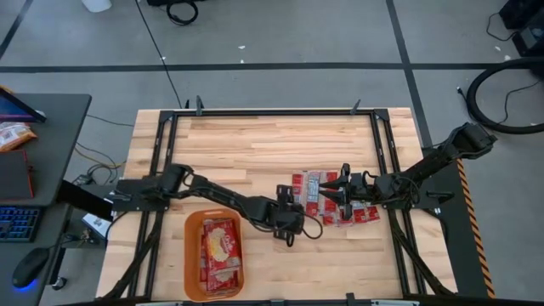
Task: Sort popcorn bags into baskets
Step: Put the red popcorn pack into the orange bin
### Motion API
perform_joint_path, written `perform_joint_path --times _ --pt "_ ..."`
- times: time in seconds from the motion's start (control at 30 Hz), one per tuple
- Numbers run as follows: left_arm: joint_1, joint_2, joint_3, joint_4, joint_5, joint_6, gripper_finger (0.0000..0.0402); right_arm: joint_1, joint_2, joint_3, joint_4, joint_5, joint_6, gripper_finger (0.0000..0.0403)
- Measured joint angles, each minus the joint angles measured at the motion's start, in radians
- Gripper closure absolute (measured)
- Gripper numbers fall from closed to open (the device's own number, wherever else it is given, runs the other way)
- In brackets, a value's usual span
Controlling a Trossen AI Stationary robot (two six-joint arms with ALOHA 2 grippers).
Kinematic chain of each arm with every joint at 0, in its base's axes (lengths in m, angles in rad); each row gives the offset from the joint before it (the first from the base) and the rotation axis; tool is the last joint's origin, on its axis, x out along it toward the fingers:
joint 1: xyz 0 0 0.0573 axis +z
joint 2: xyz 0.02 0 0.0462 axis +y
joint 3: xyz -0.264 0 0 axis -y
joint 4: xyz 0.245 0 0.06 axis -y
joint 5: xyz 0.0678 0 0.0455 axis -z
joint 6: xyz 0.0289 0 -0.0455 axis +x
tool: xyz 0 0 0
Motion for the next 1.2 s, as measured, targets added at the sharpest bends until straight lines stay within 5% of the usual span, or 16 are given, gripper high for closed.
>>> perform_joint_path --times 0.6,1.0,1.2 --pt "-0.009 0.085 0.015 0.246 0.035 0.075 0.0143 0.0 0.0 0.0 0.003 0.0 0.001 0.0293" --pt "0.007 0.13 0.018 0.234 -0.007 0.145 0.0143 0.0 0.01 0.0 0.009 0.0 -0.001 0.0293" --pt "0.021 0.133 0.018 0.218 0.004 0.145 0.019 0.0 0.011 0.0 0.011 -0.001 -0.001 0.0293"
